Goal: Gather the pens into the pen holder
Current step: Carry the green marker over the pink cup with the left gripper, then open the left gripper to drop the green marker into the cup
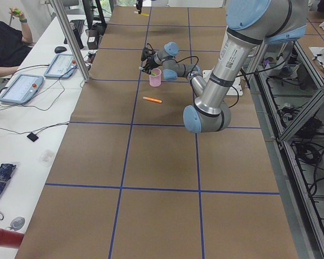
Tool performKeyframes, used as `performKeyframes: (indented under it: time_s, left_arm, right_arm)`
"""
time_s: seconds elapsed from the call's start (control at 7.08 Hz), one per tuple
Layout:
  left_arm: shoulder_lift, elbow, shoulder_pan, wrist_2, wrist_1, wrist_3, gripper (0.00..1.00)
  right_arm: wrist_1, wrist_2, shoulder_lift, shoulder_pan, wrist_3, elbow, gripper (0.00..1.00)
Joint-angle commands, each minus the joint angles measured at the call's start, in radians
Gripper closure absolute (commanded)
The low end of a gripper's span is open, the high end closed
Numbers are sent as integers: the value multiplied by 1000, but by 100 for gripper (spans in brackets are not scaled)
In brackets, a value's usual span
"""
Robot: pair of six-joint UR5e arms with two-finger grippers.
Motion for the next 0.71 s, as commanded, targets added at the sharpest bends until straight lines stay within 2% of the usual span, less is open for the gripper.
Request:
performKeyframes:
  time_s: [0.0, 0.14, 0.42, 0.57]
  left_arm:
    - [-6, -2, 8, -1, 1, -5, 7]
    - [-6, -8, 8, -2, 1, -8, 1]
    - [-4, -49, 9, -9, 41, -5, 1]
    - [-12, -72, 2, -84, 141, 2, 1]
  right_arm:
    - [-17, 9, 12, -1, 0, 22, 100]
    - [-17, 21, 12, -1, 0, 29, 100]
    - [-37, 35, 13, -3, 0, 48, 100]
    - [-86, 35, 28, -7, 2, 77, 100]
